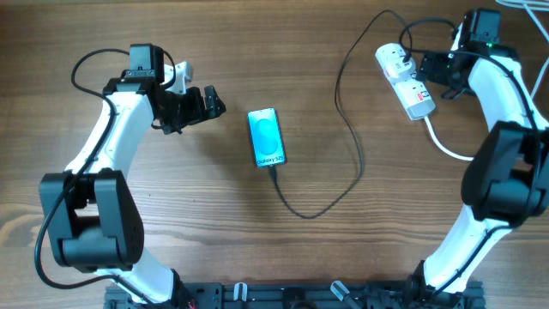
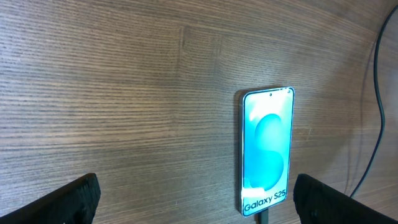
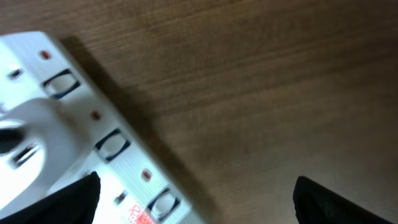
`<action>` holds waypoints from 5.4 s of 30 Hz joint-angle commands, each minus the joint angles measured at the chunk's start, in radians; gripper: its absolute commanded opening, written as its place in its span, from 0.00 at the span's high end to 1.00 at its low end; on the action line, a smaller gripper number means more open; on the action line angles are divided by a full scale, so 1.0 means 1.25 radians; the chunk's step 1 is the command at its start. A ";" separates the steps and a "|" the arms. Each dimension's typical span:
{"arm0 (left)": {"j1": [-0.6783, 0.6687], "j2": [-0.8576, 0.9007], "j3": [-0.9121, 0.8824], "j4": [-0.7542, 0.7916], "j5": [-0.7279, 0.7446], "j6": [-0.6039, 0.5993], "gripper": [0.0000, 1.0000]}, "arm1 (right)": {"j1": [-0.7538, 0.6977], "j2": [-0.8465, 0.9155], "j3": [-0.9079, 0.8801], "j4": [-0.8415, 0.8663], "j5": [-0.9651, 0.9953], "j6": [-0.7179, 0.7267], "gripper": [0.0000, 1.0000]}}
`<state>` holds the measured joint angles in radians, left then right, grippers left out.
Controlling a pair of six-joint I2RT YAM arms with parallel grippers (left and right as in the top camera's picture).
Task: Plug charger to phone and switch on socket
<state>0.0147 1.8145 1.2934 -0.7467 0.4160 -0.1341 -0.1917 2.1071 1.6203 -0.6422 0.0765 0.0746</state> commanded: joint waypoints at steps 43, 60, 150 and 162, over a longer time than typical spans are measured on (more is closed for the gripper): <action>0.004 -0.008 0.001 0.002 0.001 -0.004 0.00 | 0.001 0.105 0.006 0.006 -0.125 0.003 0.00; 0.004 -0.008 0.001 0.002 0.001 -0.004 0.00 | -0.004 0.002 0.041 -0.019 0.032 0.003 0.00; -0.012 -1.214 -0.953 0.657 -0.281 -0.240 0.00 | -0.003 -0.094 0.034 -0.121 -0.019 0.005 0.00; -0.012 -1.448 -1.030 0.536 -0.302 -0.228 0.00 | -0.003 -0.094 0.034 -0.121 -0.019 0.005 0.00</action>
<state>0.0063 0.0814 0.0109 -0.0700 0.0654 -0.4252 -0.2035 1.9858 1.6611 -0.7959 0.0601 0.0879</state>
